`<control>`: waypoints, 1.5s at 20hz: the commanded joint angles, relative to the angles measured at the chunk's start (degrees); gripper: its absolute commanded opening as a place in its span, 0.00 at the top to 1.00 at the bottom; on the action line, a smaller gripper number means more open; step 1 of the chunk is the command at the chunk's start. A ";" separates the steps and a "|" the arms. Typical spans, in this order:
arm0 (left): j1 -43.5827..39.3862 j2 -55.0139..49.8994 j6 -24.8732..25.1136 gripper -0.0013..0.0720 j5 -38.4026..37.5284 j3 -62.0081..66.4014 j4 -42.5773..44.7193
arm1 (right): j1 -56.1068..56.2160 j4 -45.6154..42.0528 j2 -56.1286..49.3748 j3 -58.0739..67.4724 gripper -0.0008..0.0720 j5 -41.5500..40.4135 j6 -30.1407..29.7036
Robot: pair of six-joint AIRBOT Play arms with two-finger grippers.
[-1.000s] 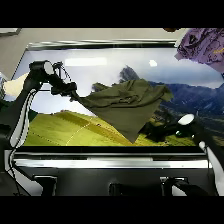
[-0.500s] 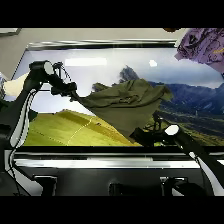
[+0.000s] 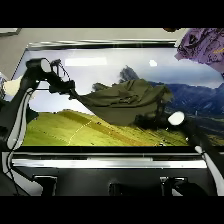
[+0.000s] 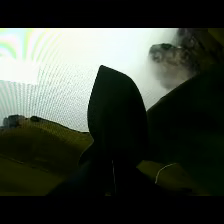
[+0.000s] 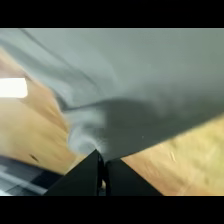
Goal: Fold the clothes and pants, and hang the long-sleeved shirts on hangers.
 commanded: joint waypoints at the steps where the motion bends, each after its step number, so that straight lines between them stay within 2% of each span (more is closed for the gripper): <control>1: 0.94 5.03 2.67 0.96 -0.11 4.76 1.88 | -0.02 -16.87 1.99 19.19 0.95 6.01 7.52; 3: 1.86 10.32 3.13 0.96 1.05 9.51 4.20 | 0.00 -24.87 1.99 34.27 0.95 10.14 8.87; 6: 3.21 22.80 3.02 0.96 7.52 9.97 4.20 | 0.00 -33.81 2.08 57.05 0.95 17.22 9.16; 9: 3.28 36.15 3.08 0.96 12.04 9.84 4.24 | 0.00 -36.89 3.98 74.40 0.95 23.50 8.48; 14: 3.28 53.33 3.02 0.96 13.27 7.67 4.22 | 0.00 -36.87 14.47 77.66 0.95 25.68 8.33; 18: 3.28 59.60 2.84 0.96 13.20 2.86 4.22 | 0.00 -36.94 14.12 77.35 0.95 29.90 9.81; 21: 3.28 56.85 2.78 0.96 13.18 0.07 5.33 | 0.00 -37.03 10.19 72.96 0.95 29.40 10.95; 24: 3.37 48.48 1.60 0.97 13.18 -3.28 7.69 | 0.00 -37.05 3.17 66.45 0.95 28.26 11.78; 27: 4.72 34.21 2.21 0.97 13.90 -3.89 7.65 | 0.00 -37.00 -7.32 63.23 0.95 24.76 11.78; 30: 6.40 18.84 2.49 0.96 18.86 -3.87 6.95 | 0.04 -37.75 -19.08 62.55 0.95 19.87 11.69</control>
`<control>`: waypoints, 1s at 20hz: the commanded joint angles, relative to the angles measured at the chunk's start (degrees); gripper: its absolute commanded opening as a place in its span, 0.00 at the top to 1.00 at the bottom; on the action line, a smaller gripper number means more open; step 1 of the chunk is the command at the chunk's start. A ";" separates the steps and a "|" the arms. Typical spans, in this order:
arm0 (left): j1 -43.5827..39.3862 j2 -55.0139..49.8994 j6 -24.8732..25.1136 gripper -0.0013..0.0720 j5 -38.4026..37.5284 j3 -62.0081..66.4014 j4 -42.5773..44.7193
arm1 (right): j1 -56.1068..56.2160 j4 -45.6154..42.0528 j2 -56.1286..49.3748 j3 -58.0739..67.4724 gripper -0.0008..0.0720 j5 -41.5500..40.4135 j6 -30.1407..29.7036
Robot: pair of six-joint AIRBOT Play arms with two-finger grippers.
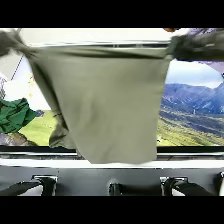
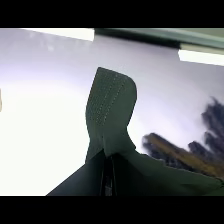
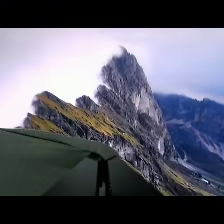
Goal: Fold the clothes and pants, and hang the long-sleeved shirts on hangers.
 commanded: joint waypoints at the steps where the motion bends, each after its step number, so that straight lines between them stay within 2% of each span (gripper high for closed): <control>1: 1.73 -17.38 0.39 0.96 6.56 -0.39 -1.05 | 0.02 -0.76 -13.84 -1.51 0.95 -6.51 0.15; 5: 1.27 -30.32 0.37 0.96 16.26 -0.39 -2.91 | 0.02 -0.63 -28.13 -1.51 0.95 -14.58 1.49; 8: 0.68 -34.91 0.37 0.96 16.37 -0.39 -4.22 | 0.02 1.16 -34.80 -1.51 0.94 -14.84 5.84; 10: 0.48 -36.37 0.39 0.96 14.10 -0.39 -5.86 | 0.02 5.49 -37.29 -1.51 0.94 -13.11 5.95; 12: 0.63 -36.41 0.42 0.96 9.81 -0.17 -6.01 | 0.02 8.17 -37.79 -1.51 0.83 -10.91 5.95; 13: 1.07 -36.20 1.27 0.91 6.95 0.66 -6.01 | 0.02 8.94 -37.46 -1.49 0.77 -9.49 5.92; 14: 1.81 -35.95 3.93 0.86 3.45 2.03 -6.01 | -0.04 9.33 -36.85 -1.25 0.76 -7.52 5.38; 16: 3.93 -35.15 8.85 0.67 -5.40 5.84 -6.01 | -0.04 9.51 -34.64 -1.27 0.49 -4.04 1.79; 17: 5.29 -34.32 10.38 0.56 -9.97 7.61 -6.01 | -0.04 9.46 -33.18 -1.27 0.42 -2.32 -1.01; 18: 6.69 -32.94 11.30 0.52 -13.81 8.50 -6.01 | -0.33 9.14 -31.36 -1.27 0.41 -0.46 -4.22; 20: 9.88 -29.49 12.22 0.52 -18.84 7.98 -7.19 | -2.14 9.60 -27.45 -1.40 0.41 3.30 -8.94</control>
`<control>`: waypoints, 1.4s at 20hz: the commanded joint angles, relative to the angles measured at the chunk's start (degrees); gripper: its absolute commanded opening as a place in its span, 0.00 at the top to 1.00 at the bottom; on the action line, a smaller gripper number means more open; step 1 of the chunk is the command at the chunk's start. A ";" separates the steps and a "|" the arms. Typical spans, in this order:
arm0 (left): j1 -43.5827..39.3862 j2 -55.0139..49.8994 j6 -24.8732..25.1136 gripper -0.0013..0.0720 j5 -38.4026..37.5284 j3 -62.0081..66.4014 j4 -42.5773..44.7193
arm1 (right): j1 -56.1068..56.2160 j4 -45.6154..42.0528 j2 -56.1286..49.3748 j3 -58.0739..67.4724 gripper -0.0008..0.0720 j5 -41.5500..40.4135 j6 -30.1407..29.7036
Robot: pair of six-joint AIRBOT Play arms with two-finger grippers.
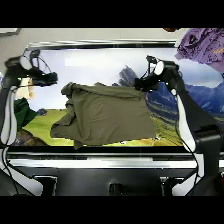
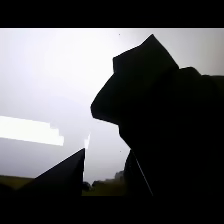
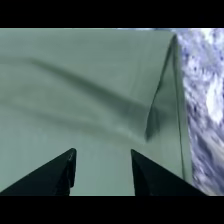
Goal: Fold the clothes and pants, and hang the long-sleeved shirts on hangers.
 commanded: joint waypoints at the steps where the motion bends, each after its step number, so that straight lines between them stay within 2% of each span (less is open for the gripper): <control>1: 5.90 5.66 3.85 0.52 -12.39 -0.24 -3.52 | -3.45 2.01 6.03 -0.50 0.41 7.56 -9.03; 3: 10.75 12.46 5.81 0.52 -12.37 -8.00 -8.24 | -9.86 7.98 11.52 -5.22 0.41 9.25 -14.78; 5: 16.26 21.03 8.66 0.52 -10.32 -20.85 -14.69 | -17.84 12.24 18.36 -15.96 0.40 9.57 -17.92; 7: 21.11 29.57 9.77 0.53 -6.51 -35.04 -19.58 | -25.29 14.86 24.61 -29.64 0.20 9.22 -19.21; 11: 25.18 39.67 9.84 0.53 1.49 -54.05 -20.44 | -31.34 17.05 30.49 -50.80 0.20 6.34 -23.12; 16: 25.31 37.99 9.84 0.53 2.10 -58.64 -20.41 | -31.17 19.23 28.94 -59.82 0.20 2.32 -26.43; 19: 25.31 37.00 9.84 0.53 2.10 -58.64 -20.44 | -31.17 25.22 25.88 -61.77 0.20 1.49 -29.31; 25: 25.31 36.76 9.79 0.53 3.72 -58.64 -20.46 | -29.35 28.55 19.96 -62.27 0.20 1.70 -29.51; 26: 25.29 36.79 9.81 0.53 4.57 -58.62 -20.46 | -27.54 28.20 19.45 -62.27 0.25 1.49 -29.53; 27: 25.33 36.79 9.81 0.53 4.59 -58.64 -20.44 | -25.90 28.17 19.39 -62.25 0.40 0.59 -29.51; 28: 25.53 36.76 9.75 0.52 4.26 -58.64 -20.44 | -24.76 28.22 19.50 -62.23 0.60 -0.15 -29.51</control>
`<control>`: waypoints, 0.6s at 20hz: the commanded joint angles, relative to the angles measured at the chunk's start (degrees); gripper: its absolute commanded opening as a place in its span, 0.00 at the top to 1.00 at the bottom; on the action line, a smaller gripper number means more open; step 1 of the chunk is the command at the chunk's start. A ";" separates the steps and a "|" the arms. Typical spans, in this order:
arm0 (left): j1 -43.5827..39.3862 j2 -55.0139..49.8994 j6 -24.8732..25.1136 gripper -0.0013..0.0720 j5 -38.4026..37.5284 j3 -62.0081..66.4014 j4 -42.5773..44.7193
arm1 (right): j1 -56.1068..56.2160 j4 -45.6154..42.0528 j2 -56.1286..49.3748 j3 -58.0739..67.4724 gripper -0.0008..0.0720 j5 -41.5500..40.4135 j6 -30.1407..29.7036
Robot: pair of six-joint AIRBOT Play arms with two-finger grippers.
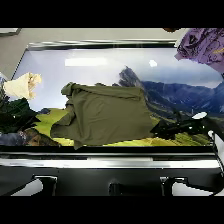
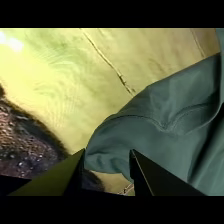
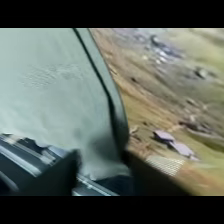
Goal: Fold the clothes and pants, and hang the long-sleeved shirts on hangers.
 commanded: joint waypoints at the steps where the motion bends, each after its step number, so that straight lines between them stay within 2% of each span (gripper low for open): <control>1: 0.46 -0.02 -0.22 0.42 0.35 -0.28 0.15 | 3.39 0.26 -0.79 -0.24 0.89 -2.49 0.17; 2: 0.83 -0.04 0.02 0.41 0.90 -1.27 0.13 | 3.23 0.66 -0.31 -0.20 0.95 -2.84 0.44; 3: 1.57 -0.04 2.38 0.37 1.70 -2.93 -0.70 | 2.84 0.55 0.66 -0.07 0.95 -3.10 0.48; 4: 2.69 -0.04 6.10 0.32 2.38 -5.03 -2.86 | 2.49 0.55 1.90 -0.02 0.95 -3.13 0.52; 7: 5.25 -0.09 17.99 0.28 5.81 -12.57 -11.43 | 2.51 -0.74 6.03 -0.02 0.95 -2.40 2.43; 9: 4.87 -0.24 21.68 0.28 7.82 -16.15 -14.01 | 2.51 -0.72 8.33 -0.02 0.95 -1.92 2.43; 12: 4.68 -0.96 23.30 0.28 8.52 -18.99 -14.45 | 2.51 -0.79 10.51 -0.02 0.95 -2.12 2.58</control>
